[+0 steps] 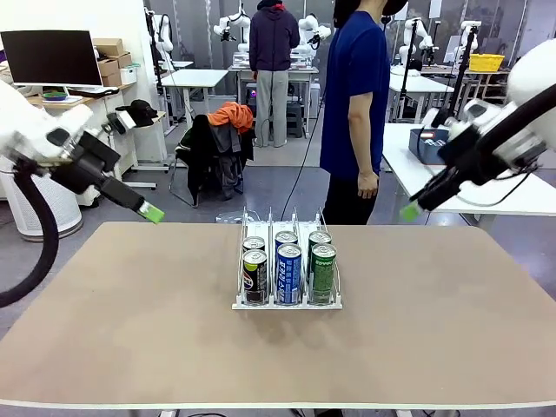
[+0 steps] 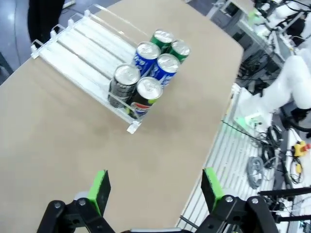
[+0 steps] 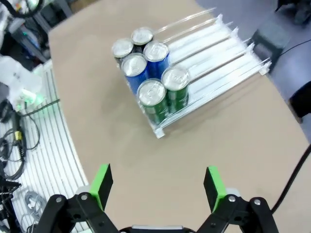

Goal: Fill the beverage cans into the dispenser.
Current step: Pick up the Ionic drink handed by the human.

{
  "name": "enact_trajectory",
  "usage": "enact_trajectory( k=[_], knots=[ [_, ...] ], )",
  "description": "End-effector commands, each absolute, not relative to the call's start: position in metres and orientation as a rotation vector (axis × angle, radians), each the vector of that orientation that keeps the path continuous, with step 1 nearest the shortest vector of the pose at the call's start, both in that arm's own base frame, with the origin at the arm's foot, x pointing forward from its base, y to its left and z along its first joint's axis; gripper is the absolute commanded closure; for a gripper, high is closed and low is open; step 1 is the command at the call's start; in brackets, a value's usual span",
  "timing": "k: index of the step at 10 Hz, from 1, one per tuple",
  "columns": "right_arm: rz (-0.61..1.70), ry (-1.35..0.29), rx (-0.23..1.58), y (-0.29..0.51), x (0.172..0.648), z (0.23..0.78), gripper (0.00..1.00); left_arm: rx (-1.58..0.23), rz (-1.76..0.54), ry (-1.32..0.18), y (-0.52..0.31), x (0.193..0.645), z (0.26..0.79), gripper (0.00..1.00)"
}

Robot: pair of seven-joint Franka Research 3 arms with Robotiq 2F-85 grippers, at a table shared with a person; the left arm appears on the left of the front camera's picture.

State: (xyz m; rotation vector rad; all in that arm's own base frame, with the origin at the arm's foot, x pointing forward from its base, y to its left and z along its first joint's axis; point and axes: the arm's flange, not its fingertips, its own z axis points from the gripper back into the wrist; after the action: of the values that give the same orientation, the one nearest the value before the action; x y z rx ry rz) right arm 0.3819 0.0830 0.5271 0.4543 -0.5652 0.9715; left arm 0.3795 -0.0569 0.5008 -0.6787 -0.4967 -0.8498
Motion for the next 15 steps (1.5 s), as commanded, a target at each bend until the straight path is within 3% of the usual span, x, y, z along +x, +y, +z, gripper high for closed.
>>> enact_trajectory(
  k=[1,10,12,13,15],
  knots=[
    [1.011,-0.617,0.452,0.069,0.383,0.555,0.00,-0.807,-0.898,-0.481,-0.026,0.388,0.530,0.00],
    [0.936,-0.753,0.210,0.051,0.358,0.660,0.00,-0.270,-0.918,-0.720,-0.023,0.360,0.621,0.00],
    [0.939,-0.797,0.187,0.058,0.356,0.652,0.00,-0.299,-0.907,-0.822,-0.027,0.355,0.616,0.00],
    [0.964,-0.759,0.240,0.050,0.356,0.667,0.00,-0.297,-0.950,-0.742,-0.020,0.362,0.635,0.00],
    [0.964,-0.759,0.240,0.050,0.356,0.667,0.00,-0.297,-0.950,-0.742,-0.020,0.362,0.635,0.00]
  ],
)
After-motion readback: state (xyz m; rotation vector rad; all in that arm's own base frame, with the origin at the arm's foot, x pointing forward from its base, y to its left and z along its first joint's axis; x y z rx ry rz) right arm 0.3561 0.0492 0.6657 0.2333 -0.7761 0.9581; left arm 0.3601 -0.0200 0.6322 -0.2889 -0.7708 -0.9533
